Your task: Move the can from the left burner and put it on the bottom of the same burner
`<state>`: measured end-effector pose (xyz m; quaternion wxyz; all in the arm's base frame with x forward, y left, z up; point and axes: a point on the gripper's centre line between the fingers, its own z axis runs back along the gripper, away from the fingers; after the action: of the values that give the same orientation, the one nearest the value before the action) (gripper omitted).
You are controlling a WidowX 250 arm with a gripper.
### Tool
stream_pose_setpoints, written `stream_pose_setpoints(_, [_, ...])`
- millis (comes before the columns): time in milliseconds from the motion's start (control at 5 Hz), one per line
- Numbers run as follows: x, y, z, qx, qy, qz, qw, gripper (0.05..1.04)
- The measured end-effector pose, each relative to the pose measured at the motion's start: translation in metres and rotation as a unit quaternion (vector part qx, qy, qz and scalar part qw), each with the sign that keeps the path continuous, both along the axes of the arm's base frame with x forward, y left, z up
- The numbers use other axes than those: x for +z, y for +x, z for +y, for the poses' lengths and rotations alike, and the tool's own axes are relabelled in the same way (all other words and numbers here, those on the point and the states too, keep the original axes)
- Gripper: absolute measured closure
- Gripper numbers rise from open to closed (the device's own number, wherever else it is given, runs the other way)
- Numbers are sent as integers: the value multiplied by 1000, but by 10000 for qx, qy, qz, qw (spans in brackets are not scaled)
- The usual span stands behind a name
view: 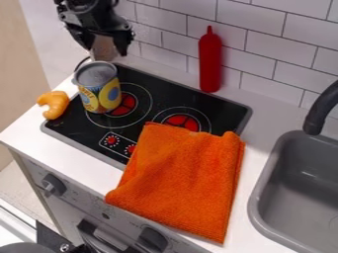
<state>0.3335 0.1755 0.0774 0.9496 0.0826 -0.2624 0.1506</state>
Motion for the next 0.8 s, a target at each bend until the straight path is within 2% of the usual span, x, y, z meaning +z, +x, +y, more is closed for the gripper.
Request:
stream_pose_setpoints(200, [-6,9,18,378,128,-78,9992,83])
stream_pose_setpoints(400, [-9,13,29,496,136,-69,9987,83])
stream_pose_setpoints(600, [-22,12,32,424,-37,113,9990,83])
stream_pose_setpoints(800, [-27,11,33,392,-64,134,9991,83])
